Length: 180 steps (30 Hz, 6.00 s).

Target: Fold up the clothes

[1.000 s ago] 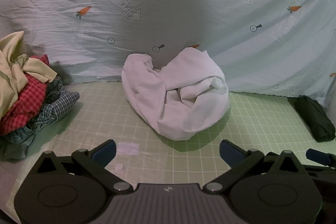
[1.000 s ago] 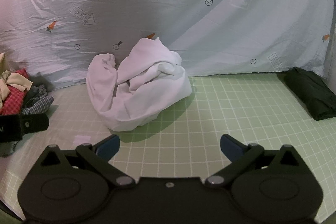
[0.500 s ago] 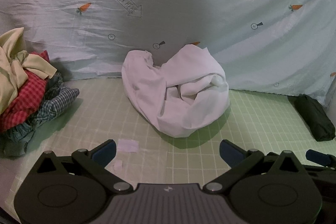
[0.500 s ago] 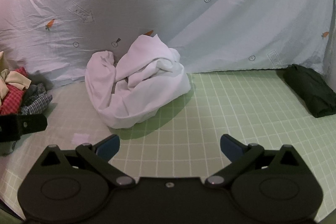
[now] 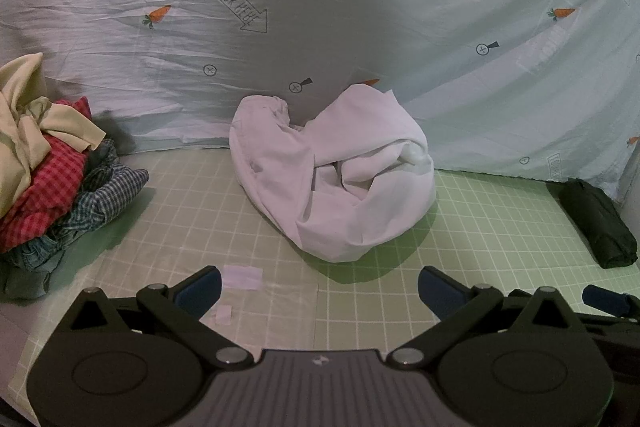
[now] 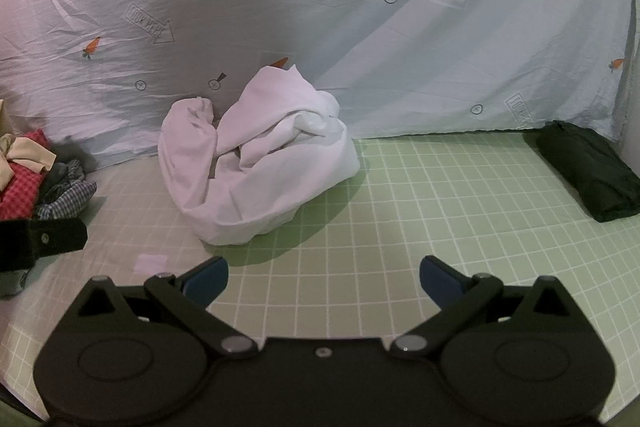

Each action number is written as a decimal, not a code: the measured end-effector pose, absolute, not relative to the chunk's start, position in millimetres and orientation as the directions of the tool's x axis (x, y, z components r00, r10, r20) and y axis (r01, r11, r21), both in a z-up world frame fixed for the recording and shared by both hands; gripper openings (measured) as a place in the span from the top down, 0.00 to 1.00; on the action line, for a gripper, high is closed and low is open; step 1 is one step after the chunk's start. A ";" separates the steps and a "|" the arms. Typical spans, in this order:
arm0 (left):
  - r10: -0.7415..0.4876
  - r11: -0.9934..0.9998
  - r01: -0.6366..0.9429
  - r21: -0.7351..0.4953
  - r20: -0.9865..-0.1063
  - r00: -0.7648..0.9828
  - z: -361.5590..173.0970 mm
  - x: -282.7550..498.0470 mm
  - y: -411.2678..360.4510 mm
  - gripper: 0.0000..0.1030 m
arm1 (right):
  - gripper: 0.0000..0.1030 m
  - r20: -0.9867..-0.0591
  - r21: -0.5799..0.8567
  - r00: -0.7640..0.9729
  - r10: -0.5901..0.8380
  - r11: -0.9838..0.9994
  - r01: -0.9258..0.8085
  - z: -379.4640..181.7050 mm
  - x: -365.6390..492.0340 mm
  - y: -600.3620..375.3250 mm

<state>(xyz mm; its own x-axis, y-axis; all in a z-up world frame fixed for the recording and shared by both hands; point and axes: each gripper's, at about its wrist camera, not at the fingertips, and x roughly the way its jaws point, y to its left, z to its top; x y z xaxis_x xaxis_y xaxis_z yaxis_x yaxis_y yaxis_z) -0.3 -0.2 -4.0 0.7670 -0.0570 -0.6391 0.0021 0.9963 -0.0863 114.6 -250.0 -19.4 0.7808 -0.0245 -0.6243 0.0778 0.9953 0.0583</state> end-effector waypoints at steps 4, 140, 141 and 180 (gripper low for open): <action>-0.056 0.996 0.001 -0.086 -0.643 0.764 -3.6 1.5 -2.8 0.00 | 0.00 -0.626 0.058 0.780 -0.025 0.995 0.079 -20.0 114.5 -250.6; -0.178 0.910 -0.214 -0.356 -0.799 0.574 -156.1 340.1 106.1 0.24 | 0.40 -0.803 0.277 0.585 -0.114 0.798 0.535 -128.1 263.6 -374.0; -0.169 0.916 -0.207 -0.345 -0.796 0.582 -155.5 345.5 107.8 0.24 | 0.39 -0.806 0.273 0.581 -0.117 0.797 0.539 -129.2 264.1 -374.1; -0.004 0.750 -0.417 -0.514 -0.633 0.774 -71.9 156.7 178.7 0.92 | 0.93 -0.359 0.236 0.849 -0.389 0.842 0.486 25.8 166.6 -388.6</action>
<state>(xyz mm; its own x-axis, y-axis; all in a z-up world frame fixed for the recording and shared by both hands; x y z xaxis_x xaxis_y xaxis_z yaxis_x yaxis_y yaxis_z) 156.7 178.7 -71.9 0.7741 -0.0035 -0.6331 -0.4168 0.7499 -0.5137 166.6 -388.6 25.8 0.8485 -0.3890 -0.3587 0.4858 0.8415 0.2364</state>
